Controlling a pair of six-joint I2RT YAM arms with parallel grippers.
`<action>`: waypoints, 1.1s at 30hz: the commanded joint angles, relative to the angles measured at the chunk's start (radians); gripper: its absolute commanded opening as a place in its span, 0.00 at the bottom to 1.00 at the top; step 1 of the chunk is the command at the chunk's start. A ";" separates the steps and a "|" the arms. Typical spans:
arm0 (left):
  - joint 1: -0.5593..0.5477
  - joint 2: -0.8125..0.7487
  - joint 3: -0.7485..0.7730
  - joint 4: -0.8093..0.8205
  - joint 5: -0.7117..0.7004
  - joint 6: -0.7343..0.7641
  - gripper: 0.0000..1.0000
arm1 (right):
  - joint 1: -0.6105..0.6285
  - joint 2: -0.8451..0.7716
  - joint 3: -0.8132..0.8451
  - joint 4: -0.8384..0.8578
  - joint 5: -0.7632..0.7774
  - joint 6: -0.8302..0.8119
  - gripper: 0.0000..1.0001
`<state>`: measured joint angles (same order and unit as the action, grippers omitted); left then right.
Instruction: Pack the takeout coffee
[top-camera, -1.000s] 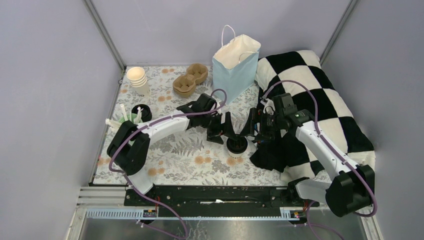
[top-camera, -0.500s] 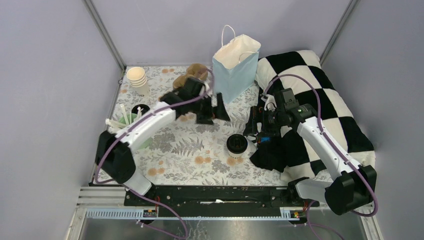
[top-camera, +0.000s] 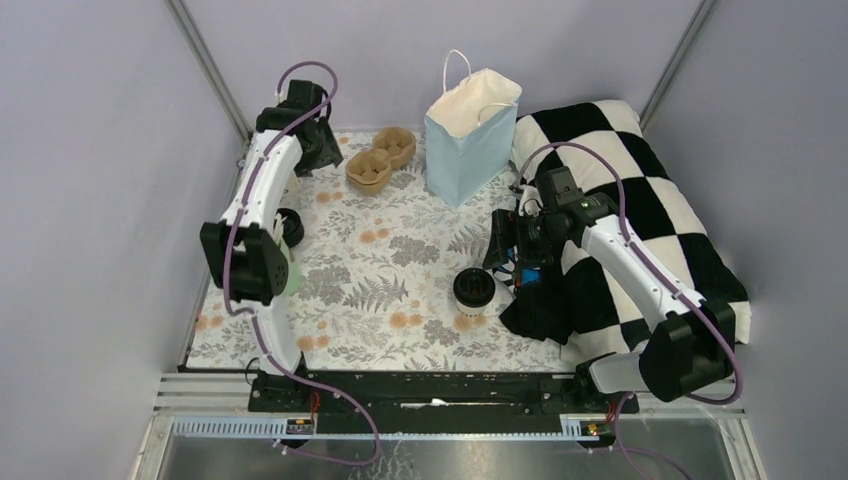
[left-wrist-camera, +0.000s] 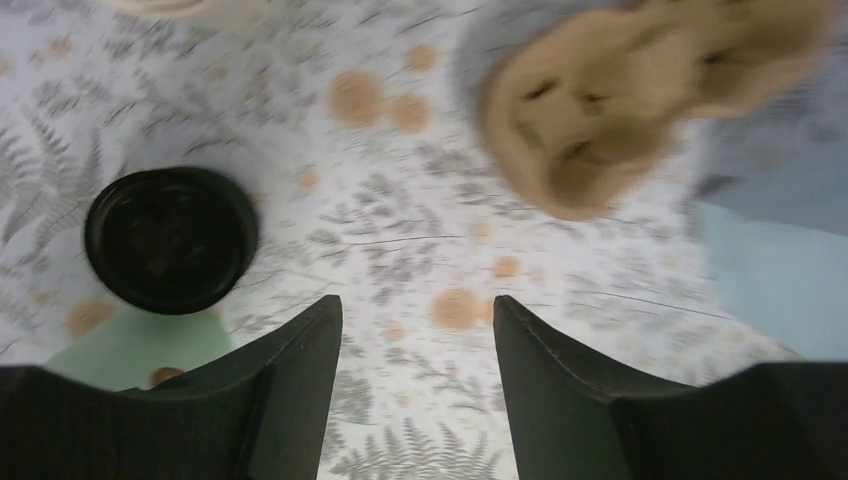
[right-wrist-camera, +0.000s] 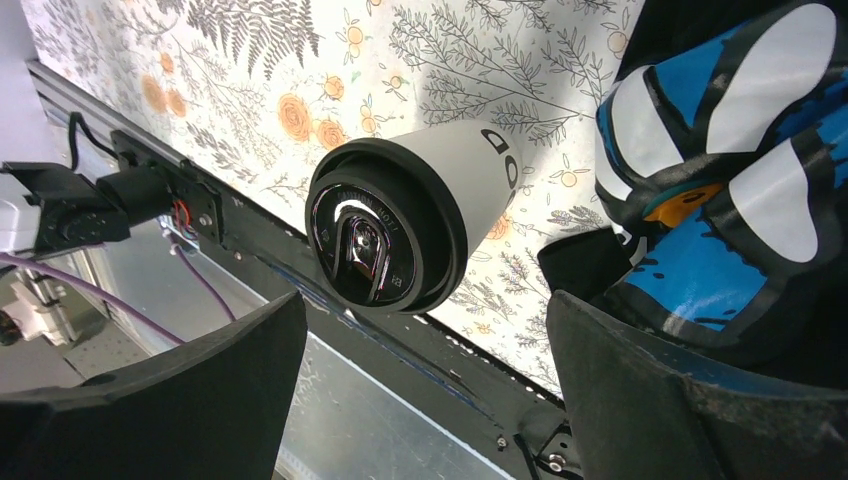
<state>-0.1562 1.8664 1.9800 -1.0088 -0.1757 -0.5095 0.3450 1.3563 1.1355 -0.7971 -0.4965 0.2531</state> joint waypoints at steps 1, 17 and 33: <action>0.112 0.064 -0.018 -0.121 -0.056 0.017 0.61 | 0.040 0.021 0.053 -0.042 0.048 -0.057 0.95; 0.247 0.058 0.013 0.091 -0.078 0.023 0.65 | 0.066 0.060 0.045 -0.032 0.078 -0.072 0.95; 0.398 0.233 0.248 0.088 -0.017 -0.087 0.48 | 0.068 0.087 0.060 -0.039 0.085 -0.078 0.95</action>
<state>0.2497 2.0464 2.1891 -0.9215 -0.2050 -0.5777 0.4015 1.4361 1.1492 -0.8230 -0.4278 0.1932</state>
